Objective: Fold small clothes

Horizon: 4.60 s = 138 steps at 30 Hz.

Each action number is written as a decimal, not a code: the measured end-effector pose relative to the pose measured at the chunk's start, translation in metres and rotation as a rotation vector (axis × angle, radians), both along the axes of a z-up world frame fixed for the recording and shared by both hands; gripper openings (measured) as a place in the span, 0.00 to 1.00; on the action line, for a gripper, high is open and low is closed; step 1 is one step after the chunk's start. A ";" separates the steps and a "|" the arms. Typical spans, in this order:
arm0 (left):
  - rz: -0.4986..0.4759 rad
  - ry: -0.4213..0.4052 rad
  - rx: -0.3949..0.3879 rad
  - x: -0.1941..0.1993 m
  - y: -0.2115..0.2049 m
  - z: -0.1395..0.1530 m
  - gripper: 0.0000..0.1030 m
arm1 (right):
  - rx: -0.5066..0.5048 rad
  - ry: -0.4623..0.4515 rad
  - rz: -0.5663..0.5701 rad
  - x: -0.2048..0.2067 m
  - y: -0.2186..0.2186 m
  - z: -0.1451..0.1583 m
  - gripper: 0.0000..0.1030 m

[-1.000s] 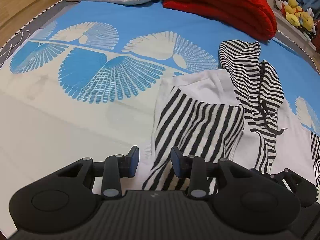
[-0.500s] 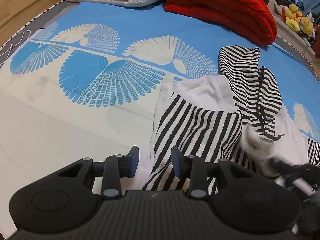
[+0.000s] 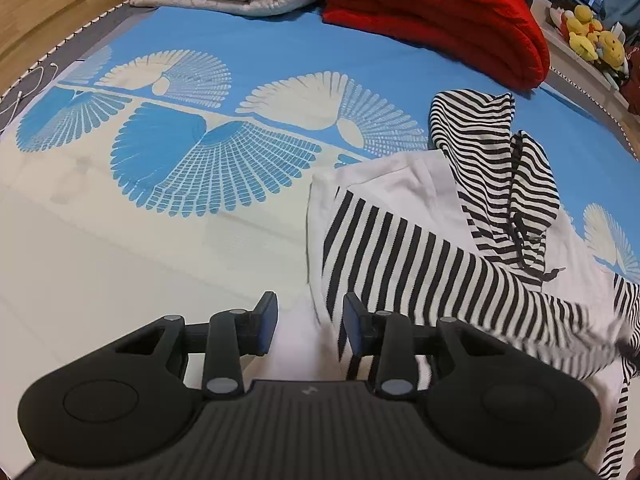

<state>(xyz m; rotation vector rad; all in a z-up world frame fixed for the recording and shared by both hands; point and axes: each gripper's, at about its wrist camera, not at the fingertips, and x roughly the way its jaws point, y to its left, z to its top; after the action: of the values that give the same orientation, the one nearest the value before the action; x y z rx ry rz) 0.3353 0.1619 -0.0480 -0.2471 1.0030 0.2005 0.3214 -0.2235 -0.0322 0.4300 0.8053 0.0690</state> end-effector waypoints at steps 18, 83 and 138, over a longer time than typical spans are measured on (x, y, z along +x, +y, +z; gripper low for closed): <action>-0.023 0.022 -0.015 0.011 -0.015 -0.008 0.40 | 0.099 0.219 -0.106 0.015 -0.030 -0.046 0.43; -0.240 -0.194 0.062 0.009 -0.097 0.023 0.54 | 0.031 -0.043 -0.138 -0.002 -0.094 0.016 0.45; -0.386 -0.202 0.108 0.023 -0.168 0.004 0.81 | -0.036 -0.076 -0.383 0.012 -0.298 -0.052 0.49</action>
<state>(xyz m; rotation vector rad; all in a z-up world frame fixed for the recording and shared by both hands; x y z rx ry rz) 0.3579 -0.0063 -0.0444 0.0273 0.8181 -0.1205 0.3335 -0.5217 -0.0846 0.5376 0.6372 -0.2831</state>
